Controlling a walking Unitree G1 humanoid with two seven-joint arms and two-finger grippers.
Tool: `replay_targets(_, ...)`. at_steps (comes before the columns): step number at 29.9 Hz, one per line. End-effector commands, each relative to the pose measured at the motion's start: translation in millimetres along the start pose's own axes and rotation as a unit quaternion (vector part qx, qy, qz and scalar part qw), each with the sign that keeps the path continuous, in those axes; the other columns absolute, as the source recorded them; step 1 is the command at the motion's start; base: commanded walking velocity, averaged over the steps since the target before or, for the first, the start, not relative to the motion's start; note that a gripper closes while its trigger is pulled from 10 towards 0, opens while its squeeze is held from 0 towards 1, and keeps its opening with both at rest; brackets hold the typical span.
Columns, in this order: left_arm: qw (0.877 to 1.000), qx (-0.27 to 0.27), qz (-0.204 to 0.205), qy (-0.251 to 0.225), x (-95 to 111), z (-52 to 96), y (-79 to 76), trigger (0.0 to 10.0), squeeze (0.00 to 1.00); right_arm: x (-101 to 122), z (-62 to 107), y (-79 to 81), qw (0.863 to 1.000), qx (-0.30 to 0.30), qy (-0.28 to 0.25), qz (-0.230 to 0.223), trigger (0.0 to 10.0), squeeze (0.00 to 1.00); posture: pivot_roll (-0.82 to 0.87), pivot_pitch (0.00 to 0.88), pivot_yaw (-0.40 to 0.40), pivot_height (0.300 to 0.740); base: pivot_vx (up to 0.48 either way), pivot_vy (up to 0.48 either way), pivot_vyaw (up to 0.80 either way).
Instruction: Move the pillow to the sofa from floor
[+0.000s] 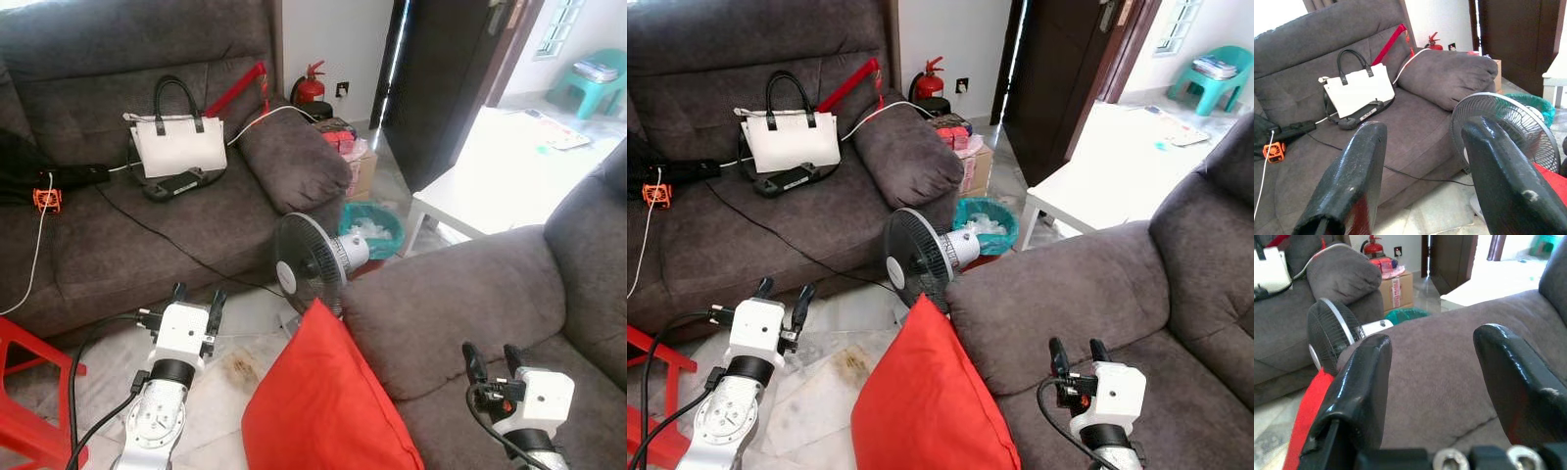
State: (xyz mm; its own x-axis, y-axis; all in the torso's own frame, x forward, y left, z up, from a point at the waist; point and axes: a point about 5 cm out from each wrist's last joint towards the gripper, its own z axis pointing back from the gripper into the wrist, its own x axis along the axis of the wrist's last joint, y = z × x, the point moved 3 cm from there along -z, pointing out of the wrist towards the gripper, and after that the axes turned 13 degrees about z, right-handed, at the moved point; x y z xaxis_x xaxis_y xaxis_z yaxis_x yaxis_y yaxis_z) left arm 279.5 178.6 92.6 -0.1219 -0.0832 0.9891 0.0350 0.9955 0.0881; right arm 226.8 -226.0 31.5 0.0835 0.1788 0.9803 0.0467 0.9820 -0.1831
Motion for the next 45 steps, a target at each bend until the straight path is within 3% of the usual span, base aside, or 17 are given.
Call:
replay_targets(1,1.0,-0.006,0.005,-0.003,3.8,-0.5,-1.8,10.0,0.0,8.7,-4.8,1.0,1.0,-0.001,-0.01,-0.003,10.0,0.0,0.11,0.0,-0.039,0.74,0.0,0.0,0.0)
replay_targets(6,1.0,-0.005,0.007,-0.001,3.6,-8.2,-3.4,10.0,0.0,15.1,-18.0,8.0,1.0,-0.004,-0.014,-0.02,10.0,0.0,0.11,0.0,-0.042,0.74,0.0,0.0,0.0)
replay_targets(16,1.0,-0.006,0.01,-0.002,4.0,-9.3,-6.0,10.0,0.0,8.5,-20.6,7.9,1.0,0.0,0.016,-0.006,10.0,0.0,0.11,0.0,-0.04,0.74,0.0,0.0,0.0)
replay_targets(35,1.0,-0.015,0.013,0.005,0.3,-12.1,-10.1,10.0,0.0,4.1,-24.2,12.8,0.999,0.017,0.034,0.003,10.0,0.0,0.11,0.0,-0.04,0.632,0.0,0.0,0.0)
replay_targets(45,1.0,-0.016,0.014,0.007,-0.7,-13.3,-10.8,10.0,0.0,2.7,-25.8,13.1,0.999,0.016,0.036,0.011,10.0,0.0,0.11,0.0,-0.042,0.632,0.0,0.0,0.0)
